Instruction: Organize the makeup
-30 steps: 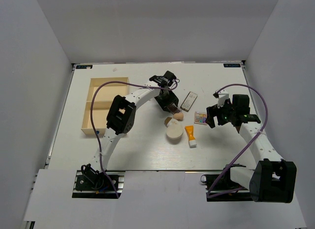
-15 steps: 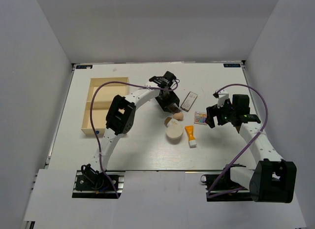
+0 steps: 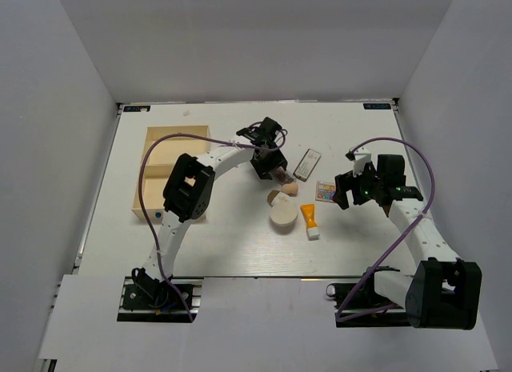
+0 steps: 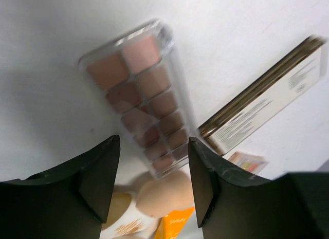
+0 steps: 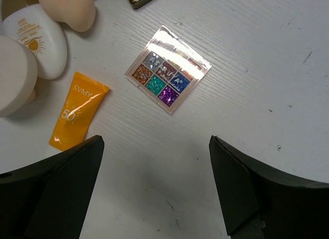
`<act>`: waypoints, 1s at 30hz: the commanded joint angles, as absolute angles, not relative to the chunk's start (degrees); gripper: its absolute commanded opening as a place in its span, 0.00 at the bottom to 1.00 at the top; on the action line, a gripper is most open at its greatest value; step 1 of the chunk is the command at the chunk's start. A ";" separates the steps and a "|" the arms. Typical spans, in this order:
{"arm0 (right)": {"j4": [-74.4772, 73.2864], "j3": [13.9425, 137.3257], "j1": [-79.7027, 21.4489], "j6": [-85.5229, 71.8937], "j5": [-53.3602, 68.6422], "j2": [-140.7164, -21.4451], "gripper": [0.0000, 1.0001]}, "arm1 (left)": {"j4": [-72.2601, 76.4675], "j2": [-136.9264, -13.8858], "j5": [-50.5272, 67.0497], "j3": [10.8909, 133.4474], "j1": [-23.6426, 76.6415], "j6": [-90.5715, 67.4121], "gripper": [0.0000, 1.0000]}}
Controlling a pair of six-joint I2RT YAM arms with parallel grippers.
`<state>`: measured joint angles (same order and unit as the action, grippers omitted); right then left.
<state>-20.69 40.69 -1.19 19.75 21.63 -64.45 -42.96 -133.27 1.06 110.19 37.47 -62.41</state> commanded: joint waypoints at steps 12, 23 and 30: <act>-20.39 40.43 -1.14 20.57 22.50 -64.60 0.89 | -23.83 -133.07 7.90 112.24 35.07 -67.06 0.63; -20.57 41.75 -1.14 20.48 23.12 -67.06 0.89 | -16.96 -139.74 14.85 115.84 35.60 -69.17 0.62; -20.57 41.84 -1.06 20.21 22.85 -66.97 0.89 | -26.71 -140.10 10.82 117.16 35.60 -66.98 0.61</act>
